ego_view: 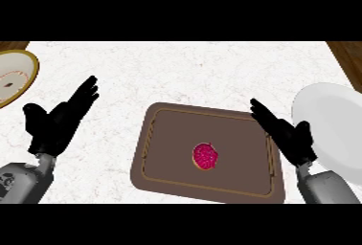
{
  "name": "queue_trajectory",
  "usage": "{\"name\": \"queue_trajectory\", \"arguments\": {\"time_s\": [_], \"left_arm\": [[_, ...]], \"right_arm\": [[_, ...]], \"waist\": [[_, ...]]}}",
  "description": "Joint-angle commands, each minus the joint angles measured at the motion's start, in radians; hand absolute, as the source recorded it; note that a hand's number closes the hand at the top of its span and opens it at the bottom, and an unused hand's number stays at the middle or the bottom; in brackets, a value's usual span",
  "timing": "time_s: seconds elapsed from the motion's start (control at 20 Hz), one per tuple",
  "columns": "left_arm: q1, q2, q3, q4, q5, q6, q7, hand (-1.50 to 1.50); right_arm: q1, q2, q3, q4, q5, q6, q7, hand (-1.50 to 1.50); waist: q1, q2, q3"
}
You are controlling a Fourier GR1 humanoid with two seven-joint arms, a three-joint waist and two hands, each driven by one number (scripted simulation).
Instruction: Pick the cupcake from the tray and place it in the plate
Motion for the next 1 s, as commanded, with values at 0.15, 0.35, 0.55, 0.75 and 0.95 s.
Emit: {"name": "queue_trajectory", "arguments": {"time_s": [0.15,0.35,0.55,0.75,0.95], "left_arm": [[-0.002,0.003,0.038,0.011,-0.081,0.051,-0.064,0.00],[-0.013,-0.020,0.015,0.045,-0.083,0.050,-0.058,0.00],[-0.003,-0.084,-0.004,0.082,-0.137,0.119,-0.104,0.00],[-0.040,-0.104,0.042,0.162,-0.129,0.089,-0.154,0.00],[-0.065,-0.106,0.043,0.141,-0.149,0.101,-0.086,0.00]], "right_arm": [[-0.148,0.310,0.044,-0.142,0.094,-0.372,0.126,-1.50],[-0.281,-0.053,0.218,-0.087,0.460,-0.257,0.091,1.50],[-0.160,0.342,0.308,-0.075,0.544,-0.672,0.257,-1.50],[-0.106,0.349,0.578,-0.031,0.730,-0.833,0.284,-1.50],[-0.111,0.315,0.566,-0.082,0.995,-0.804,0.462,-1.50]], "waist": [[0.031,-0.008,-0.006],[0.065,-0.035,-0.046],[0.013,-0.004,-0.006],[0.012,0.000,-0.005],[-0.002,-0.008,-0.005]]}}
